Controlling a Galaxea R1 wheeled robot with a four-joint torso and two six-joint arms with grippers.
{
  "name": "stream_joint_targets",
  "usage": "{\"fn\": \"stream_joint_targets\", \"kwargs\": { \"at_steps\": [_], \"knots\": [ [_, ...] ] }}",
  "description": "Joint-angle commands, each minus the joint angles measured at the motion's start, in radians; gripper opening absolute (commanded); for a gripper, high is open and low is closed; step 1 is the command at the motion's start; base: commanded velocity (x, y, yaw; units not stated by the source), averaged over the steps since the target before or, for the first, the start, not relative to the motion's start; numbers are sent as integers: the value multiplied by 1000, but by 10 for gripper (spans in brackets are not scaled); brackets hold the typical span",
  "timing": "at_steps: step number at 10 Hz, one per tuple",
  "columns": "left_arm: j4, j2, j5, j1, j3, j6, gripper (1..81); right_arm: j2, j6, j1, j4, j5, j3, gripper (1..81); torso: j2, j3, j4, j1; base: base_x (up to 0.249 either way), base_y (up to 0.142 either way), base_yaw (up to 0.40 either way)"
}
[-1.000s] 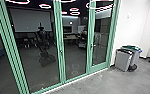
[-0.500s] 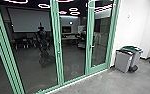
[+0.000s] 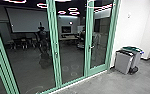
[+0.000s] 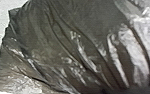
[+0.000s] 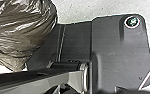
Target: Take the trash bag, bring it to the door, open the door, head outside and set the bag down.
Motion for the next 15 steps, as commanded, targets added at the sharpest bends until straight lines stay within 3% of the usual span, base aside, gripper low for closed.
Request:
{"fn": "stream_joint_targets", "kwargs": {
  "at_steps": [1,15],
  "knots": [
    [1,1,58,-78,-2,5,10,11,-3,49,-7,-40,6,811,0,0,0,0,144,-91,0],
    [9,4,46,-76,-1,5,10,18,-7,48,-8,-40,6,811,0,0,0,0,143,-91,0]
  ]
}}
